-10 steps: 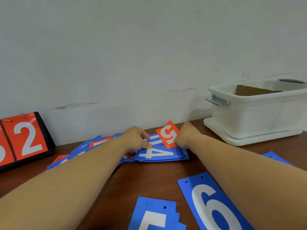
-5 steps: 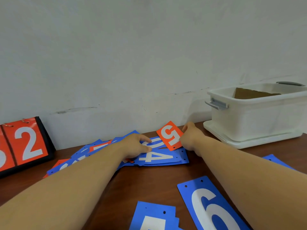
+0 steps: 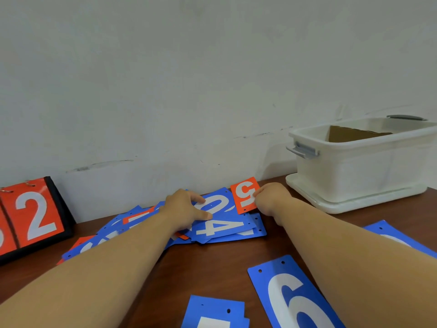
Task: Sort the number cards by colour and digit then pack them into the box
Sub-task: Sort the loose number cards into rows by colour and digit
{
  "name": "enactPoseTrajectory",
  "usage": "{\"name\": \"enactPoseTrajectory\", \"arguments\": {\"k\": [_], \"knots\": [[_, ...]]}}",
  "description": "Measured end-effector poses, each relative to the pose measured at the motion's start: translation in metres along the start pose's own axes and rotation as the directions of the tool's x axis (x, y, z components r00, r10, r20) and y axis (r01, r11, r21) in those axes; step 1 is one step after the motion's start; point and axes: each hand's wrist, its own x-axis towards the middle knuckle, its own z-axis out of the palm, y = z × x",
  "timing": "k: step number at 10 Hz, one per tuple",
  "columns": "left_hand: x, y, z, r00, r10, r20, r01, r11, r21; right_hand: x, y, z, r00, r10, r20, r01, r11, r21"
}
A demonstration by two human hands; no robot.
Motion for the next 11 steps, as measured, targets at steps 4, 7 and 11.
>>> {"name": "enactPoseTrajectory", "arguments": {"k": [4,7,11], "knots": [[-0.018,0.016,-0.011,0.978,0.062,-0.197,-0.092,0.985,-0.149,-0.002,-0.004,0.002,0.999,0.028,-0.023,-0.027,0.998,0.054],[-0.134,0.008,-0.1,0.934,-0.088,-0.347,-0.087,0.884,-0.46,-0.089,-0.054,-0.007,0.979,-0.202,-0.018,0.202,0.976,0.075],[-0.407,-0.016,-0.098,0.853,-0.2,-0.483,-0.235,0.678,-0.697,-0.324,-0.053,-0.072,0.79,-0.56,0.25,0.568,0.822,0.046]]}}
